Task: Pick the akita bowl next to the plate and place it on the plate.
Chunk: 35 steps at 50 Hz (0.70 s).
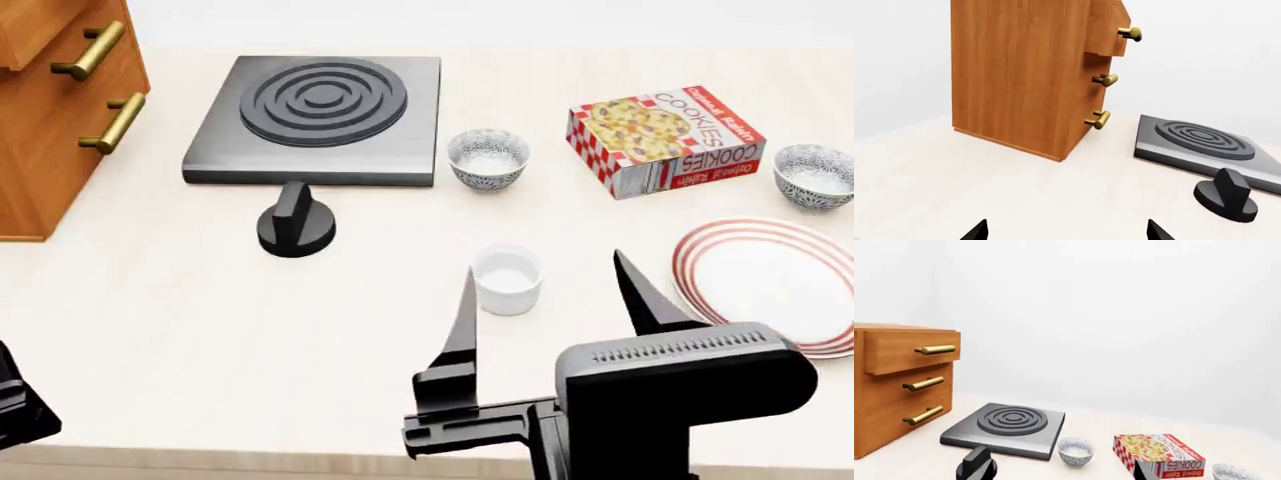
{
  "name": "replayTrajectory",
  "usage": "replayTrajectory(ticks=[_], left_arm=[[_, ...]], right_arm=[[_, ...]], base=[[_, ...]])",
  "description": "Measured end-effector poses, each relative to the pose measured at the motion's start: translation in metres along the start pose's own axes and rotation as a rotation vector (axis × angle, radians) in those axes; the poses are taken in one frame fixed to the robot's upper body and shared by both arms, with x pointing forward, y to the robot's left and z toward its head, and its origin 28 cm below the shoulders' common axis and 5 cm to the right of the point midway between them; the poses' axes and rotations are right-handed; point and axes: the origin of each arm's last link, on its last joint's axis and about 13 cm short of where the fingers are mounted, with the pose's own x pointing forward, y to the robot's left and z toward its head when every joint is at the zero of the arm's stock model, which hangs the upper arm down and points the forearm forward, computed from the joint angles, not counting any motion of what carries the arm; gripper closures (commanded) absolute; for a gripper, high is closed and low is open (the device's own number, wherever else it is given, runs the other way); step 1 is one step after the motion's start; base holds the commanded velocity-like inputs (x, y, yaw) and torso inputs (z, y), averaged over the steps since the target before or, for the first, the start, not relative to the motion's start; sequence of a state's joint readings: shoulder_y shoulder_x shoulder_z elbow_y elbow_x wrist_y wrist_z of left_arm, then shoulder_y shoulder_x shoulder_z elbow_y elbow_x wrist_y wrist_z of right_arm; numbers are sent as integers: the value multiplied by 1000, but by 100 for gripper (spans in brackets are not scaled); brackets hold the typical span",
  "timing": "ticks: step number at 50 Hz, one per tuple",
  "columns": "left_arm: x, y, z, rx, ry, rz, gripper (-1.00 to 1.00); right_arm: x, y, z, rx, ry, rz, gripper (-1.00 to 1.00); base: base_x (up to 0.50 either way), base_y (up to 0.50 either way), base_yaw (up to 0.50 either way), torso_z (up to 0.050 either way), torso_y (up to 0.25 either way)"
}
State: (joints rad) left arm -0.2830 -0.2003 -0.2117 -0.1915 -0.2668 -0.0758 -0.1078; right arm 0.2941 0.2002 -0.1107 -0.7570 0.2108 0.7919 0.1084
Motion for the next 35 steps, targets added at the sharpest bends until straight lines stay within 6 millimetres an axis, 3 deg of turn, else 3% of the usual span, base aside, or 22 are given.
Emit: replayTrajectory(ticks=[4, 35], left_arm=[[2, 1, -3, 0, -1, 5, -100], [2, 3, 0, -7, -1, 14, -100]], right_arm=[[1, -1, 3, -6, -9, 4, -100], [2, -4, 7, 8, 3, 2, -100]], base=[[0, -94, 0, 0, 0], [0, -500, 0, 0, 0]])
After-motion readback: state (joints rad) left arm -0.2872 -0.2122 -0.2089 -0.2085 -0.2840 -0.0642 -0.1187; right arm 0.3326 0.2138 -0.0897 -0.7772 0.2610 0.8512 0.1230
